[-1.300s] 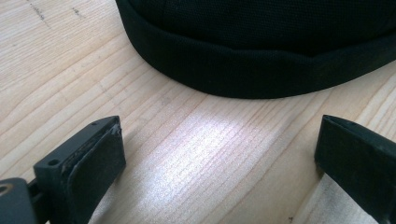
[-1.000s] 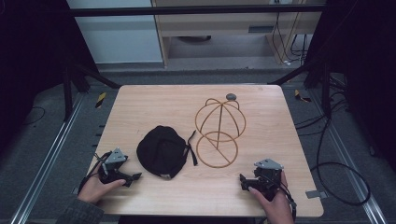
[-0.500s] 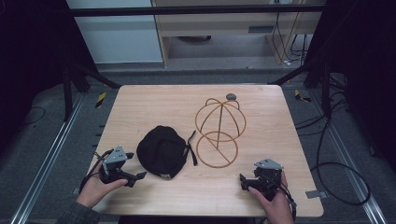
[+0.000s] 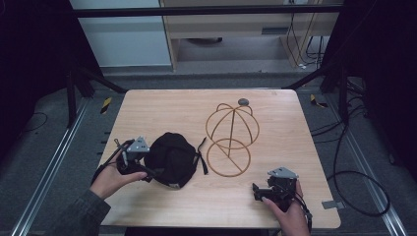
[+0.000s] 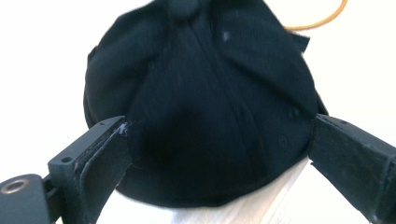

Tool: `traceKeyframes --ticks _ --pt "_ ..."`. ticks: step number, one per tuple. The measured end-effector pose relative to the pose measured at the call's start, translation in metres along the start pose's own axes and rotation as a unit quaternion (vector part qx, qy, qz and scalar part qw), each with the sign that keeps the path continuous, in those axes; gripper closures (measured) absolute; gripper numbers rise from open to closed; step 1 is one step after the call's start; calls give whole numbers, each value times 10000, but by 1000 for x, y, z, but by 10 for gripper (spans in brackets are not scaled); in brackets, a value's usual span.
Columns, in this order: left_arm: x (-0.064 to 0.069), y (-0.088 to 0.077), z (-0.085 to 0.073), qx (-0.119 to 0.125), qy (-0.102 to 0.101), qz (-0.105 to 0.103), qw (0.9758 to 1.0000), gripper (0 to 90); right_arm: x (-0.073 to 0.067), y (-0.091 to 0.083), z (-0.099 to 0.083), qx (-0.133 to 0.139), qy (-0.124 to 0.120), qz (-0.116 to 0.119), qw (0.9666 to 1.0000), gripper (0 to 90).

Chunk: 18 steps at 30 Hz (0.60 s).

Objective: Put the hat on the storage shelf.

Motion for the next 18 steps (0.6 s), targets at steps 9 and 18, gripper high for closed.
traceKeyframes --ticks 9,18 --pt "-6 14 36 -236 218 12 9995 64 0 0 0 2 -9 0 10000 4" --pt "-14 36 46 -731 316 68 9968 300 0 0 0 2 -12 0 10000 4"
Point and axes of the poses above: each handheld gripper's, and its own axes: y roughly forward along the jaws, z roughly out of its top, x roughly to its right, the point moved 6 cm from there along y, roughly forward along the jaws, and after that the axes turned 10 degrees about x, right-handed, at the moved point
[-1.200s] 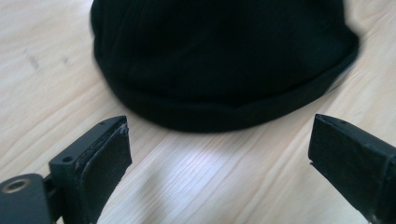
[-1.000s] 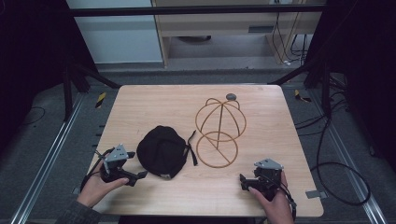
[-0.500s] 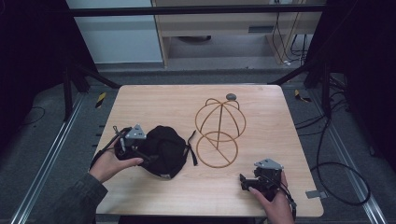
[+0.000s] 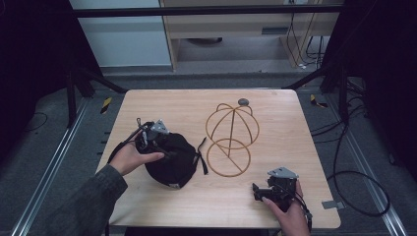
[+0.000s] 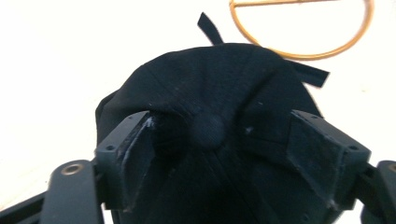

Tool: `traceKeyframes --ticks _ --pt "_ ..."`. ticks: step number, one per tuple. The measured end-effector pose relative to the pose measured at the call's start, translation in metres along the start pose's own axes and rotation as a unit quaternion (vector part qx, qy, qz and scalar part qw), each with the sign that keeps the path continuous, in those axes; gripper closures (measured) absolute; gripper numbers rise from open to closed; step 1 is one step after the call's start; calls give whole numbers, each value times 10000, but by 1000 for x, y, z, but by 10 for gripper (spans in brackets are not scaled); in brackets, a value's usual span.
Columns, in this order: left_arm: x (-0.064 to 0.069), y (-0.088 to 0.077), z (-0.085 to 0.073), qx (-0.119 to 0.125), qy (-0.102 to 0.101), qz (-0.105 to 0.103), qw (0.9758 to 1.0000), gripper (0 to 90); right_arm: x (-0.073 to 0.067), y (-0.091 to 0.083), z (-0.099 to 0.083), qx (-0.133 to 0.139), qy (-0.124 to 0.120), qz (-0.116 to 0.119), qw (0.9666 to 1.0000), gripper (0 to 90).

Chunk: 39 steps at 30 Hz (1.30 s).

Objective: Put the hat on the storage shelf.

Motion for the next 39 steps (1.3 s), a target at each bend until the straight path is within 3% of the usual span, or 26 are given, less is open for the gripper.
traceKeyframes --ticks 4,6,9,16,17,29,39 --pt "-3 5 -2 -113 -104 -12 9999 456 0 0 0 0 2 -1 10000 3" --pt "-2 4 -2 -136 -102 -91 9998 610 0 0 0 -1 8 0 10000 4" --pt "-2 -1 -1 -66 -96 -94 9999 679 0 0 0 0 0 -1 10000 4" --pt "2 -27 10 472 -154 -57 9988 709 0 0 0 0 1 0 10000 4" --pt "5 -35 13 644 -179 -39 9978 709 0 0 0 0 -1 0 10000 4" --pt "16 -70 31 1086 -54 -50 9941 717 0 0 0 0 -4 -1 10000 4" --pt "17 -93 46 1296 44 15 9916 719 0 0 0 0 -3 0 10000 4"
Point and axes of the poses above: each handheld gripper's, and its own axes: y roughly forward along the jaws, z roughly out of its top, x roughly to its right, the point moved 6 cm from there along y, roughly forward along the jaws, and after that the axes turned 10 degrees about x, right-handed, at the moved point
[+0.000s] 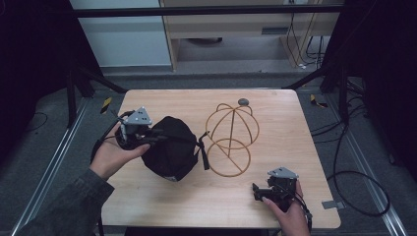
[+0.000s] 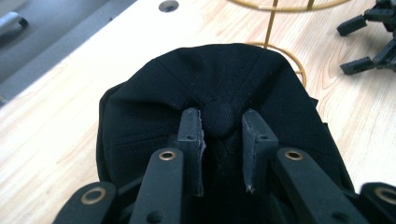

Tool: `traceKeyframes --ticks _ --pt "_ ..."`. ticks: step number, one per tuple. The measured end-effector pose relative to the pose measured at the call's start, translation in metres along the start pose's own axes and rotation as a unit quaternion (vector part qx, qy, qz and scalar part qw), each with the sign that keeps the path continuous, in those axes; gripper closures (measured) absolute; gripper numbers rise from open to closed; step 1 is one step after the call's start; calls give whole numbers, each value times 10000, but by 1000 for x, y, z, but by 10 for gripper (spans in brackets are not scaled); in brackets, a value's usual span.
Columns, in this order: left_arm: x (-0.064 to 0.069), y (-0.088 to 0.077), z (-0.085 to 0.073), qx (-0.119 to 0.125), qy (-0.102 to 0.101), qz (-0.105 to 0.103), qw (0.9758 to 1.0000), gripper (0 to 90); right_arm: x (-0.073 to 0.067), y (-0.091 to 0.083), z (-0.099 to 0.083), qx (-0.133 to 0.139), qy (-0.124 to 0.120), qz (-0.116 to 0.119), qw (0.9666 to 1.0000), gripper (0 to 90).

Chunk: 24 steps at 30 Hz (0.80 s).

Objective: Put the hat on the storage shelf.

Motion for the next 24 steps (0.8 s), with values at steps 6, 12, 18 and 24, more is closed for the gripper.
traceKeyframes --ticks 6,12,18,24 --pt "1 -16 13 147 77 49 9999 719 0 0 0 1 2 0 10000 4" --pt "0 -27 21 275 118 117 9995 719 0 0 0 0 2 0 10000 3" --pt "1 -39 32 441 179 213 9986 719 0 0 0 1 2 0 10000 4" --pt "4 -50 43 570 261 281 9976 719 0 0 0 1 22 4 10000 4"
Point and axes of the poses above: each handheld gripper's, and its own axes: y roughly forward along the jaws, z roughly out of its top, x roughly to its right, the point moved 6 cm from there along y, roughly forward along the jaws, and after that the axes turned 10 degrees about x, right-handed, at the moved point
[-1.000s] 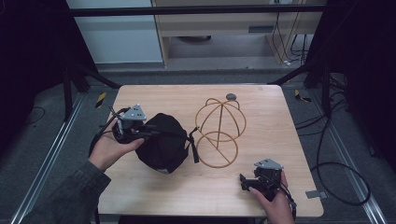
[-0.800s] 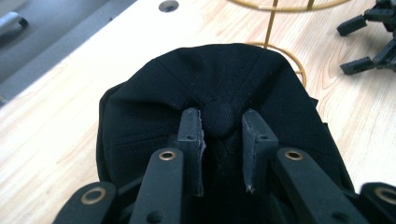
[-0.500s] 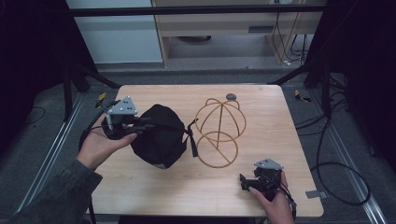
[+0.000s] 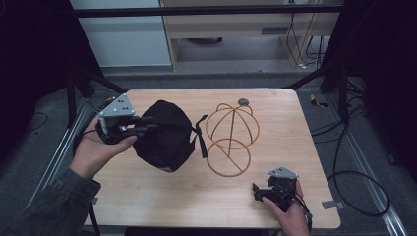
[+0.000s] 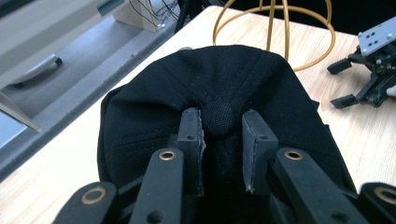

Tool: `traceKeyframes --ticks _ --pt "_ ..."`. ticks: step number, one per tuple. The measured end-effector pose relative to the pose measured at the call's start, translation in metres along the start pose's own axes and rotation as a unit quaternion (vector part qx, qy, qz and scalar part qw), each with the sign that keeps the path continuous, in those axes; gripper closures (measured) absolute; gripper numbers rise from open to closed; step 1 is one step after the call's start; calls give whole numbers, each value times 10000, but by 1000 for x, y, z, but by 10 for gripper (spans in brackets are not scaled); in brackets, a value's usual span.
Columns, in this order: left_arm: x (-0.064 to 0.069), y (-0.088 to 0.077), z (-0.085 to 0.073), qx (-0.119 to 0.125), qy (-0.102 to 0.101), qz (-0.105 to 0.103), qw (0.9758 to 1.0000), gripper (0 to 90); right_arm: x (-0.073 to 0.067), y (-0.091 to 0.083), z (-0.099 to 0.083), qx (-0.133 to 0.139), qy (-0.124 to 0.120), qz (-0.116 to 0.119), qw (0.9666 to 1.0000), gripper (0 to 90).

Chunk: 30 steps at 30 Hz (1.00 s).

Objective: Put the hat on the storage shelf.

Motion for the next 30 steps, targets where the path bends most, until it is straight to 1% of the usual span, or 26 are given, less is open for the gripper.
traceKeyframes --ticks 5,7,11,18,24,30 --pt "0 -6 11 66 73 61 9999 720 0 0 0 8 -19 -2 10000 4" --pt "0 -9 18 140 115 64 9998 720 0 0 0 5 -28 -5 10000 4" --pt "1 -11 29 198 182 100 9996 720 1 0 0 6 -50 -4 10000 4" --pt "5 -10 46 283 295 116 9991 721 0 0 0 -8 -22 -6 10000 4" --pt "5 -9 55 378 290 117 9988 721 0 0 0 -7 -20 -6 10000 4" --pt "9 -5 67 413 396 101 9983 722 0 0 0 0 -16 -3 10000 4"
Point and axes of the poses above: each handheld gripper's, and its own axes: y roughly forward along the jaws, z roughly out of its top, x roughly to its right, the point moved 6 cm from there along y, roughly forward along the jaws, and after that the axes turned 10 degrees about x, right-handed, at the moved point
